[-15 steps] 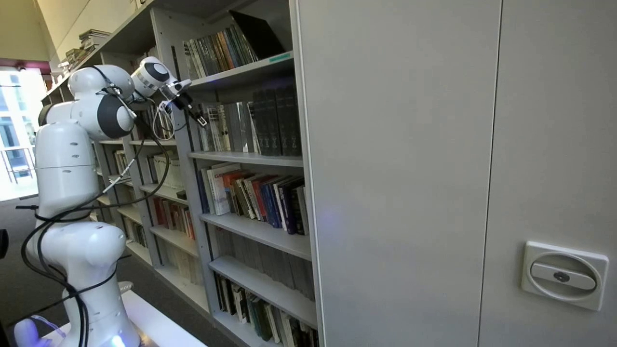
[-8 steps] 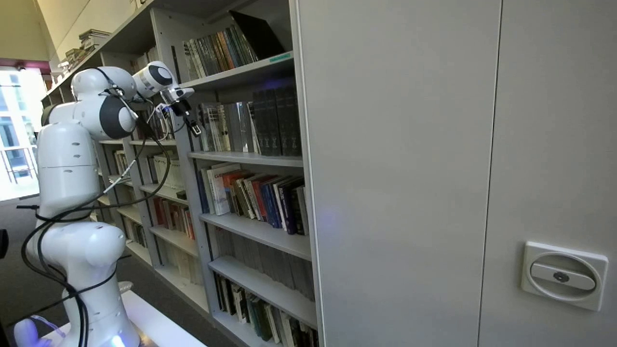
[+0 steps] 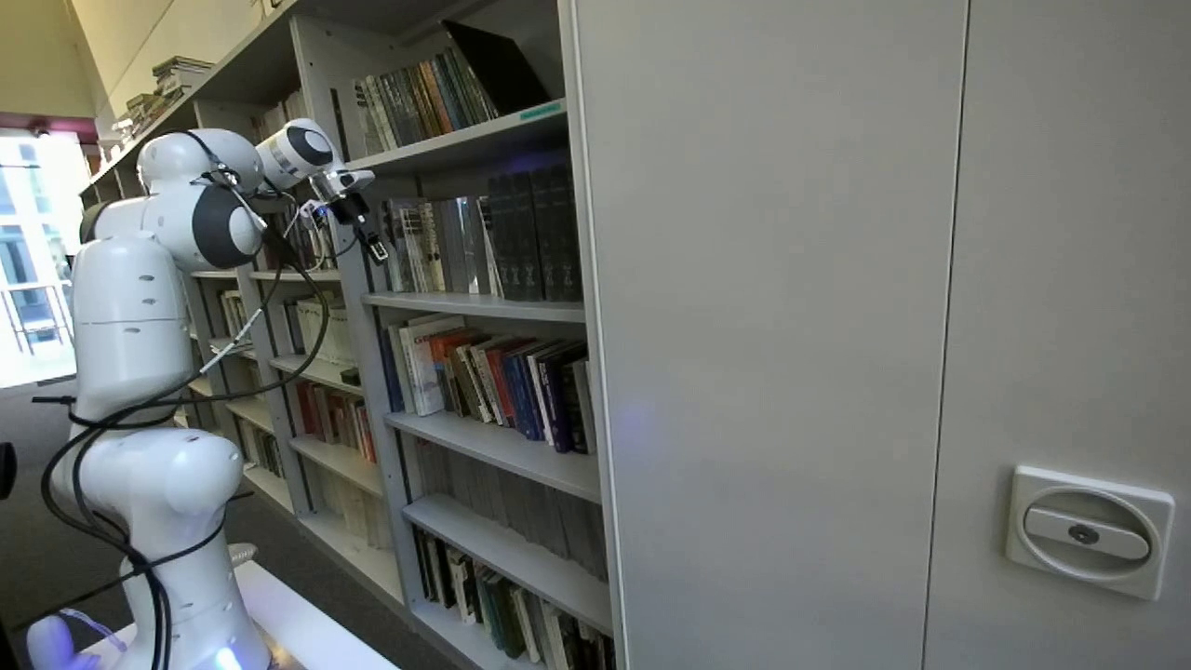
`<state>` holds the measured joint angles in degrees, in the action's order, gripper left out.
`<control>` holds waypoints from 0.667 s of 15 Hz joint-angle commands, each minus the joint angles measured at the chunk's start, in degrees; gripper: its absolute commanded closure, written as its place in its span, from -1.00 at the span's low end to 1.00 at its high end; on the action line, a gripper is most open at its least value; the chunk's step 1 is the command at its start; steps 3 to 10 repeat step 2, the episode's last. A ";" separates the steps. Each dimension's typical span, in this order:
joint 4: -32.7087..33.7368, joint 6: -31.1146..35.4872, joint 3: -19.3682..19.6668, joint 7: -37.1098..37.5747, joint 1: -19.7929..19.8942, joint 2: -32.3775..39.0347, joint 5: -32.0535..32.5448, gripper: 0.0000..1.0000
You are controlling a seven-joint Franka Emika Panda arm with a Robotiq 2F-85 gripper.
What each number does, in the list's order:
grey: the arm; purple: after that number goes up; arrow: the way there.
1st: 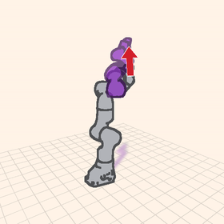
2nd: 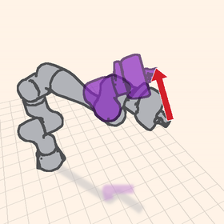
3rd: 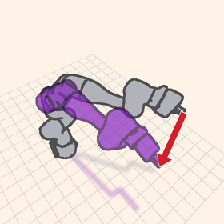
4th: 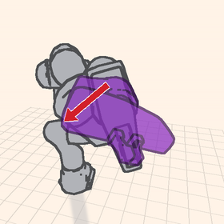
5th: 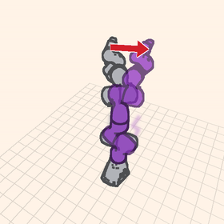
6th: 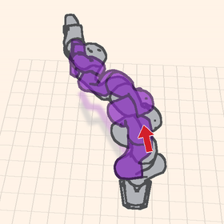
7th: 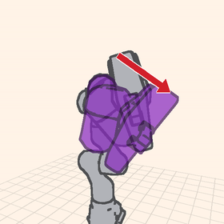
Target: Pick up two small books from the compartment of the book shelf and move them to the right.
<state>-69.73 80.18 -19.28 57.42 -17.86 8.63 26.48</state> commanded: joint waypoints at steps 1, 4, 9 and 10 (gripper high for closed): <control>0.00 0.00 0.00 0.00 0.00 0.00 0.00 -1.00; 0.00 0.00 0.00 0.00 0.00 0.00 0.00 -1.00; 0.00 0.00 0.00 0.00 0.00 0.00 0.00 -1.00; 0.00 0.00 0.00 0.00 0.00 0.00 0.00 -1.00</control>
